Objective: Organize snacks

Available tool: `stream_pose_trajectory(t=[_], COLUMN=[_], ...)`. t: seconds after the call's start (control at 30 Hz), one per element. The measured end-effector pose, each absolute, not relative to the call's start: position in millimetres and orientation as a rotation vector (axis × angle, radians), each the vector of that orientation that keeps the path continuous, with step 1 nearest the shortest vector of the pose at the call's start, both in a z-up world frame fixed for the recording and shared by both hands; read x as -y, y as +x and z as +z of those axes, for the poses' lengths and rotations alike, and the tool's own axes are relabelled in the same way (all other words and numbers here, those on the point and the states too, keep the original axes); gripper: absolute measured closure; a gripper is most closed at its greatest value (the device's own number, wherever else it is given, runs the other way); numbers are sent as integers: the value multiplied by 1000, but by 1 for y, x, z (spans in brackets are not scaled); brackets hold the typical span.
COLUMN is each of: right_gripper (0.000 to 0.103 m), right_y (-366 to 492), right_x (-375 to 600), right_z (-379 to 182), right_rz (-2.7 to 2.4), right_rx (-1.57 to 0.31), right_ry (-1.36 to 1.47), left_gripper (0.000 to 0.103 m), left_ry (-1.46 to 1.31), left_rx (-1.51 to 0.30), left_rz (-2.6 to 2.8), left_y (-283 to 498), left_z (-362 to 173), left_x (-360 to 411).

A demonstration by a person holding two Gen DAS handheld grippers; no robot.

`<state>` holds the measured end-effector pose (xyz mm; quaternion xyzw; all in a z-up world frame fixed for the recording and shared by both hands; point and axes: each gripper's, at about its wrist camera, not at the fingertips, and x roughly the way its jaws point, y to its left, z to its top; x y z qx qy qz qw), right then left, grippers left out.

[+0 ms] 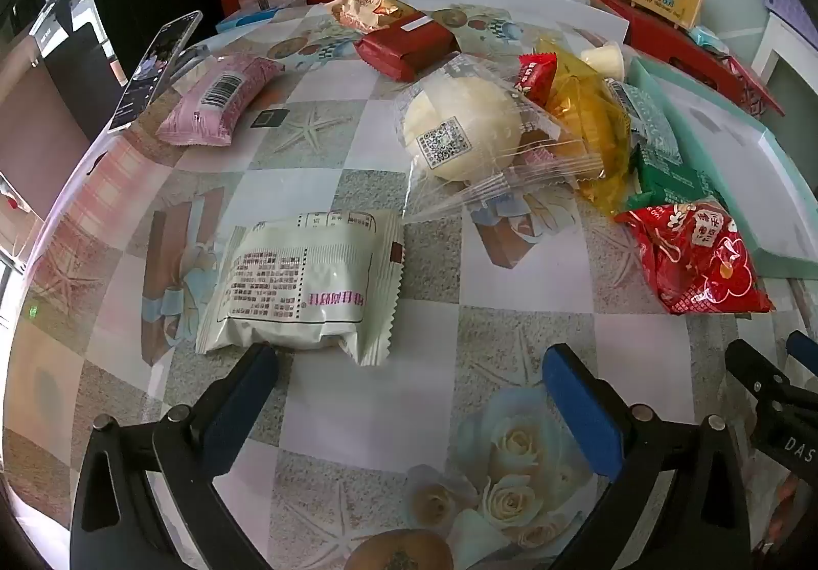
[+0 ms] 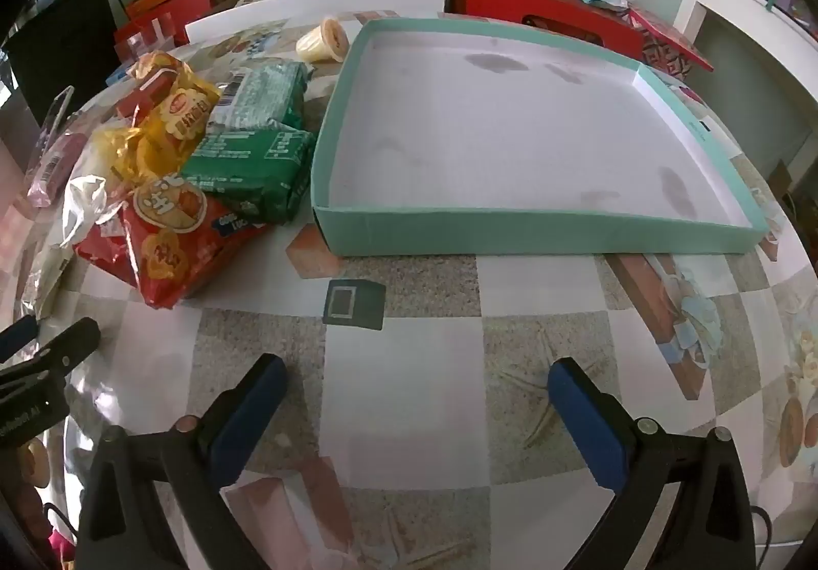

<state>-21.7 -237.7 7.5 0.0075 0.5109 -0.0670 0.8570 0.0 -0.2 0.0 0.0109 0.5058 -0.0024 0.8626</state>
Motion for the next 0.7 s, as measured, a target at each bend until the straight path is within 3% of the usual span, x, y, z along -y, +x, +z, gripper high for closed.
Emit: stream_pose_trajectory(t=[0.7], right_gripper=[0], right_y=[-6], right_x=[230], right_z=[8], right_rz=[-119], right_rx=[-1049], right_ry=[8], left_gripper=[0], left_ry=[28], left_rx=[-1050], left_rz=[-1], left_y=[0], left_z=[3], left_x=[2])
